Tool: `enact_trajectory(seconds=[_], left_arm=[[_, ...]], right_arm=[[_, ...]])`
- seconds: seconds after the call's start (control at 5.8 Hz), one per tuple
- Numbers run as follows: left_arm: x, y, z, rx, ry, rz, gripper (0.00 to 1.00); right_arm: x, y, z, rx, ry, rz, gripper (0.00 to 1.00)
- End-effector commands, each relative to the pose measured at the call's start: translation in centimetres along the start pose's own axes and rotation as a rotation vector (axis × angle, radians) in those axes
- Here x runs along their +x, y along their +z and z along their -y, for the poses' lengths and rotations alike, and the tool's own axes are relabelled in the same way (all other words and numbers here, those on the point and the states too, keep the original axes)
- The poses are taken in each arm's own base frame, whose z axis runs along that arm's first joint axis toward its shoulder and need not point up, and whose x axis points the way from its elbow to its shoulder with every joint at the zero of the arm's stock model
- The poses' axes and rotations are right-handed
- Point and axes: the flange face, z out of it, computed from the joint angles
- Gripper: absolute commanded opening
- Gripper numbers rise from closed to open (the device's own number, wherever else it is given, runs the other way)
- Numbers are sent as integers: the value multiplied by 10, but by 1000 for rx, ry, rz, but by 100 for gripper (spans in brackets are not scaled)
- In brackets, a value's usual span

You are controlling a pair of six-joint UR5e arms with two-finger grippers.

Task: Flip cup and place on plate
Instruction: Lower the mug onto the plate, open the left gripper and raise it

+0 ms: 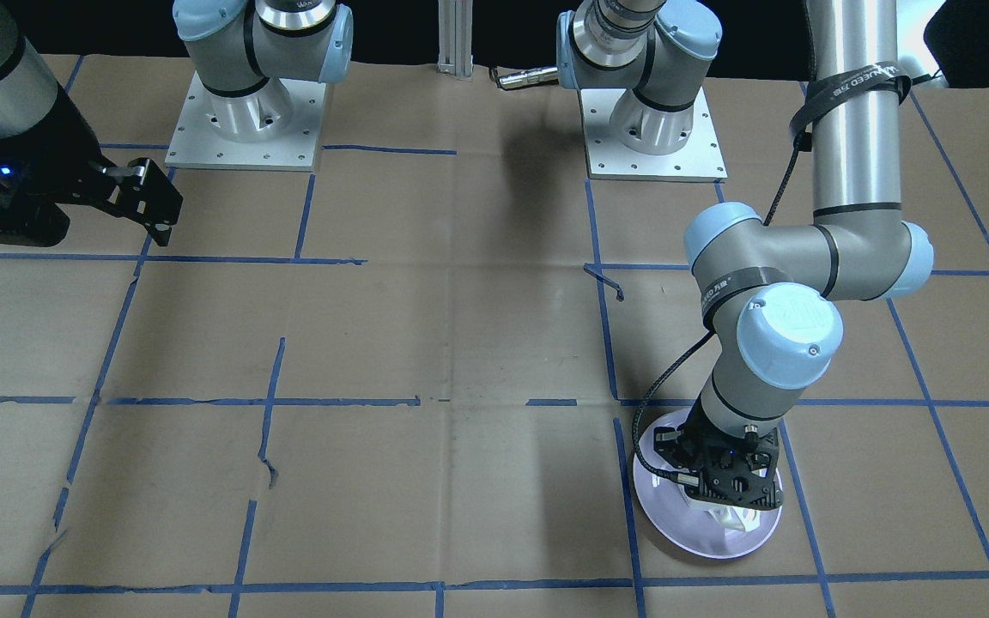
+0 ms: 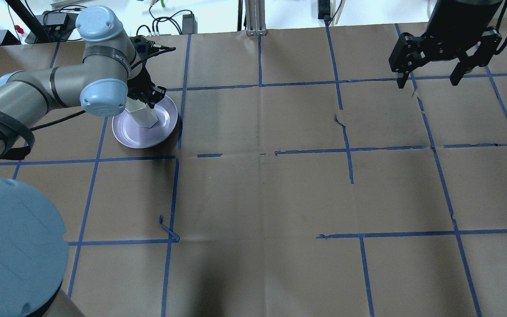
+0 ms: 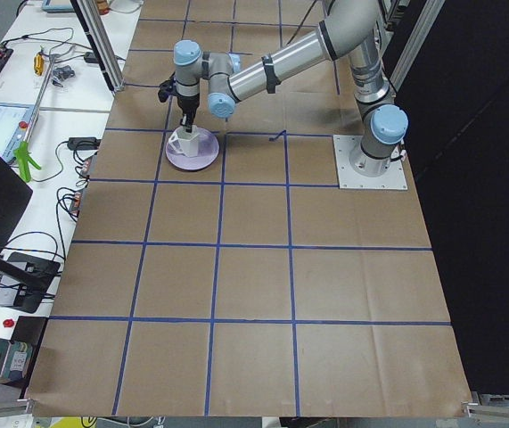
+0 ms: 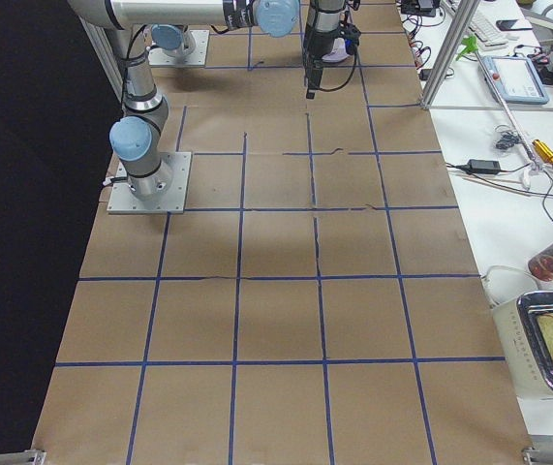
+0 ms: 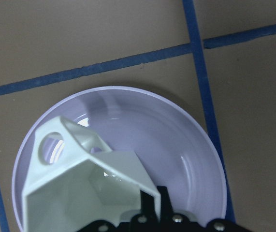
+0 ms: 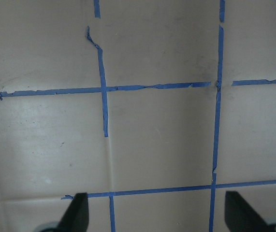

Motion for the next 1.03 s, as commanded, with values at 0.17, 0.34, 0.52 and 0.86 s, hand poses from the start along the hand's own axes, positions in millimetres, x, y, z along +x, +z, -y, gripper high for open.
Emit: enact_trajectory(seconds=[0.17,0.34,0.52,0.86], left_arm=[[-7,-46,1,-12,1,19,99],[-13,-85,-7,-30,-5,15,99],[-14,-139,-22,-45,-6,10,99],[0,-237,-76,-90,-84,-1,99]], right_arm=[[0,0,0,0,0,0,100],[0,0,0,0,0,0,100],[0,0,0,0,0,0,100],[0,0,0,1,0,0,100]])
